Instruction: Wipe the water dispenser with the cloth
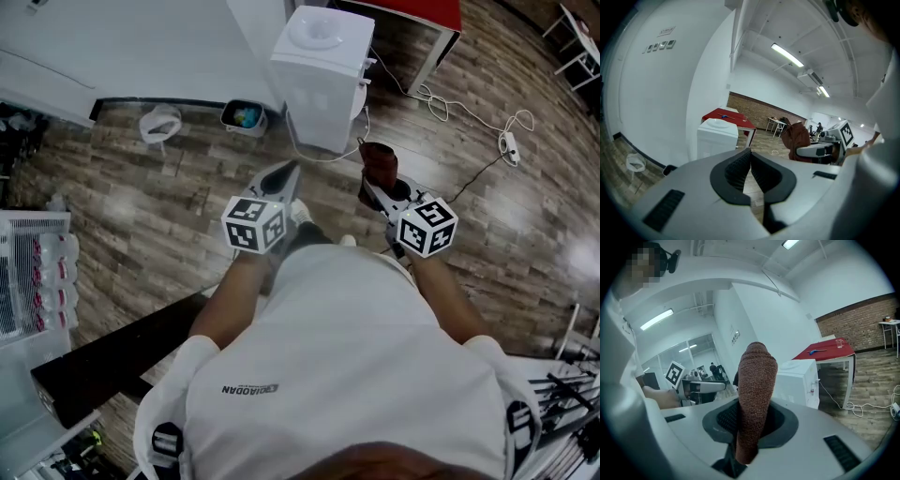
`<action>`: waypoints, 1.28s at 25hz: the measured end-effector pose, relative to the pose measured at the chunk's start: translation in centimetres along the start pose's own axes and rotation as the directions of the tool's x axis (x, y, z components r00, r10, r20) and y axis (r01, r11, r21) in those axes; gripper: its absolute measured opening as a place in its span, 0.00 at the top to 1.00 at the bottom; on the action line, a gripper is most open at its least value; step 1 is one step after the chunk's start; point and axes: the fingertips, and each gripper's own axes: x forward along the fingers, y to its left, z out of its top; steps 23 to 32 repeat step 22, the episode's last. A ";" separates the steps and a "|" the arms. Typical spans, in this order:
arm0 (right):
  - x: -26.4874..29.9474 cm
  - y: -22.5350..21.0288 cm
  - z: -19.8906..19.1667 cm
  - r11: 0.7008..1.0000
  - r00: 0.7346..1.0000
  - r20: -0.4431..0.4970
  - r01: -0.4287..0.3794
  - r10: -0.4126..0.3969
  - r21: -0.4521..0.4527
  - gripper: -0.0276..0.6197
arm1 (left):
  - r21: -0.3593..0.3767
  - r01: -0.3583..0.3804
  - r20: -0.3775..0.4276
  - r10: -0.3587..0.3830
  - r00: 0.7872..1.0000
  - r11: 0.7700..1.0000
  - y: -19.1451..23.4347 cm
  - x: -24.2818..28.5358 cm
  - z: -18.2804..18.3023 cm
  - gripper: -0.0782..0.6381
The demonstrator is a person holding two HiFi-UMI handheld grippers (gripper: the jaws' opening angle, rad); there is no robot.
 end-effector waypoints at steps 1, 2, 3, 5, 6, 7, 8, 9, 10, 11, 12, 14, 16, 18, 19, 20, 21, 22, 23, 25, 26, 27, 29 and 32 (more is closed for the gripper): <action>0.0 0.0 0.1 1.000 1.000 0.004 0.001 -0.001 -0.001 0.85 | 0.001 -0.001 0.001 0.001 1.000 1.000 -0.1 -0.1 0.0 0.89; 0.0 0.0 0.1 1.000 1.000 0.007 0.001 -0.001 -0.002 0.85 | 0.001 -0.002 0.002 0.002 1.000 1.000 -0.1 -0.1 0.0 0.89; -0.1 0.1 0.2 1.000 1.000 0.009 0.001 -0.001 -0.002 0.85 | 0.001 -0.003 0.004 0.003 1.000 1.000 -0.2 -0.2 0.1 0.89; -0.3 0.1 0.2 1.000 1.000 0.011 0.003 -0.003 0.000 0.85 | -0.003 -0.006 0.008 0.006 1.000 1.000 -0.3 -0.2 0.2 0.89; -0.4 0.0 0.1 1.000 1.000 0.011 0.004 -0.004 0.002 0.85 | -0.008 -0.008 0.009 0.008 1.000 1.000 -0.4 -0.2 0.2 0.89; -0.5 -0.2 0.0 1.000 1.000 0.012 0.006 -0.006 0.005 0.85 | -0.012 -0.011 0.010 0.011 1.000 1.000 -0.5 -0.2 0.2 0.89; -0.5 -0.3 0.0 1.000 1.000 0.012 0.008 -0.008 0.009 0.85 | -0.014 -0.013 0.009 0.013 1.000 1.000 -0.5 -0.2 0.2 0.89; -0.6 -0.5 0.0 1.000 1.000 0.011 0.008 -0.008 0.011 0.85 | -0.014 -0.014 0.008 0.015 1.000 1.000 -0.6 -0.1 0.1 0.89; -0.5 -0.5 -0.1 1.000 1.000 0.010 0.007 -0.008 0.013 0.85 | -0.013 -0.015 0.006 0.016 1.000 1.000 -0.6 -0.1 0.1 0.89; -0.5 -0.6 -0.1 1.000 1.000 0.008 0.006 -0.007 0.013 0.85 | -0.011 -0.017 0.006 0.017 1.000 1.000 -0.7 -0.1 0.0 0.89; -0.5 -0.6 -0.1 1.000 1.000 0.006 0.006 -0.006 0.013 0.85 | -0.010 -0.018 0.006 0.018 1.000 1.000 -0.7 -0.1 0.1 0.89; -0.3 -0.6 -0.2 1.000 1.000 0.002 0.003 -0.003 0.014 0.85 | -0.012 -0.021 0.009 0.021 1.000 1.000 -0.7 -0.1 0.1 0.89; -0.3 -0.6 -0.2 1.000 1.000 0.000 0.000 0.000 0.014 0.85 | -0.012 -0.024 0.008 0.024 1.000 1.000 -0.7 -0.1 0.0 0.89; -0.2 -0.6 -0.3 1.000 1.000 -0.002 -0.003 0.003 0.012 0.85 | -0.010 -0.024 0.008 0.024 1.000 1.000 -0.8 -0.1 -0.1 0.89; -0.2 -0.6 -0.4 1.000 1.000 -0.003 -0.003 0.003 0.012 0.85 | -0.010 -0.024 0.009 0.024 1.000 1.000 -0.9 -0.1 -0.1 0.89; -0.2 -0.6 -0.4 1.000 1.000 -0.004 -0.004 0.004 0.011 0.85 | -0.010 -0.024 0.011 0.024 1.000 1.000 -0.9 0.0 0.0 0.89; -0.2 -0.7 -0.5 1.000 1.000 -0.005 -0.004 0.004 0.011 0.85 | -0.009 -0.023 0.012 0.023 1.000 1.000 -1.0 0.1 0.1 0.89; -0.2 -0.7 -0.5 1.000 1.000 -0.005 -0.004 0.005 0.011 0.85 | -0.009 -0.023 0.014 0.023 1.000 1.000 -1.0 0.1 0.1 0.89; -0.2 -0.7 -0.5 1.000 1.000 -0.005 -0.004 0.005 0.011 0.85 | -0.009 -0.023 0.014 0.023 1.000 1.000 -1.0 0.1 0.1 0.89; -0.2 -0.7 -0.5 1.000 1.000 -0.005 -0.004 0.005 0.011 0.85 | -0.009 -0.023 0.014 0.023 1.000 1.000 -1.0 0.1 0.1 0.89; -0.2 -0.7 -0.5 1.000 1.000 -0.005 -0.004 0.005 0.011 0.85 | -0.009 -0.023 0.014 0.023 1.000 1.000 -1.0 0.1 0.1 0.89; -0.2 -0.7 -0.5 1.000 1.000 -0.005 -0.004 0.005 0.011 0.85 | -0.009 -0.023 0.014 0.023 1.000 1.000 -1.0 0.1 0.1 0.89; -0.2 -0.7 -0.5 1.000 1.000 -0.005 -0.004 0.005 0.011 0.85 | -0.009 -0.023 0.014 0.023 1.000 1.000 -1.0 0.1 0.1 0.89; -0.2 -0.7 -0.5 1.000 1.000 -0.005 -0.004 0.005 0.011 0.85 | -0.009 -0.023 0.014 0.023 1.000 1.000 -1.0 0.1 0.1 0.89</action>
